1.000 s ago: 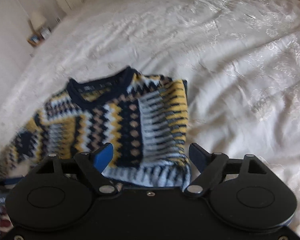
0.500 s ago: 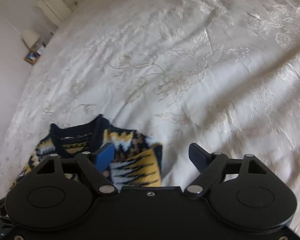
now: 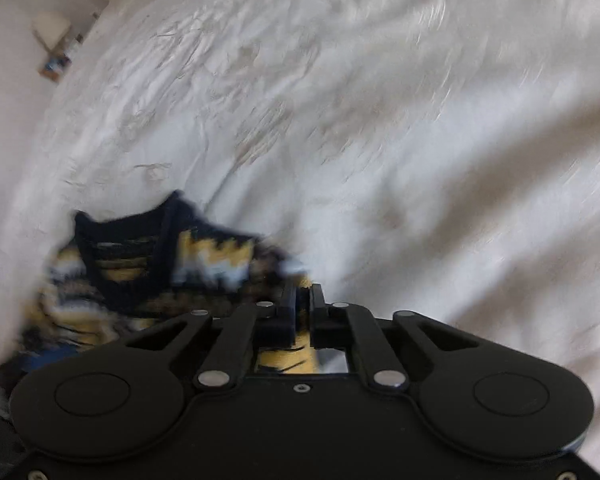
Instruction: Fold small clothes
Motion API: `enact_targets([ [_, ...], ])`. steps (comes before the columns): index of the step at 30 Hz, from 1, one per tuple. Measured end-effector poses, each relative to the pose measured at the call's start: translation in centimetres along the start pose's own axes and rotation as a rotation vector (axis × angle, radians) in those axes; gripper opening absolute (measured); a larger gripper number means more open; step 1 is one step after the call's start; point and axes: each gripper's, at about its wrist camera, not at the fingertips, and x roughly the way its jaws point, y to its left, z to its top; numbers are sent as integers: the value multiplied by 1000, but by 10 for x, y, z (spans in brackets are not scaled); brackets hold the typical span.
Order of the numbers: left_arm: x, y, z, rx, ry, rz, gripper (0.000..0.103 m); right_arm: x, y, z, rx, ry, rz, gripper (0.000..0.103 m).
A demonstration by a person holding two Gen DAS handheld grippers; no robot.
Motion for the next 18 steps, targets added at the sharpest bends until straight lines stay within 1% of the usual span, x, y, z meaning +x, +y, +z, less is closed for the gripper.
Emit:
enact_targets([
  [1, 3, 0, 0, 4, 5, 4, 92, -3, 0, 0, -34, -18, -59, 7],
  [2, 6, -1, -2, 5, 14, 8, 92, -1, -5, 0, -28, -6, -69, 7],
  [3, 10, 0, -3, 6, 26, 13, 92, 2, -12, 1, -2, 7, -48, 7],
  [5, 16, 0, -6, 6, 45, 17, 92, 2, -15, -1, 8, -9, -28, 10],
  [7, 18, 3, -10, 2, 62, 9, 92, -4, -14, -1, 13, -38, -42, 35],
  [8, 17, 4, -11, 1, 65, 6, 92, -7, -13, -1, 26, -54, -42, 43],
  [9, 15, 5, -13, -3, 62, 5, 92, -13, -13, -2, 39, -75, -38, 57],
  [10, 11, 7, -15, -11, 57, 5, 92, -19, -11, -4, 44, -99, -36, 64],
  [12, 2, 12, -20, -35, 39, -2, 92, -29, -7, -9, 38, -126, -34, 66],
  [13, -4, 14, -22, -47, 28, -3, 92, -34, -3, -13, 35, -135, -30, 69],
  [14, -10, 16, -25, -58, 17, -3, 92, -39, 2, -17, 33, -140, -22, 72],
  [15, -15, 18, -28, -68, 8, -1, 92, -43, 6, -23, 27, -140, -14, 80],
  [18, -35, 27, -40, -100, -11, 13, 92, -52, 24, -43, -16, -136, 5, 89],
])
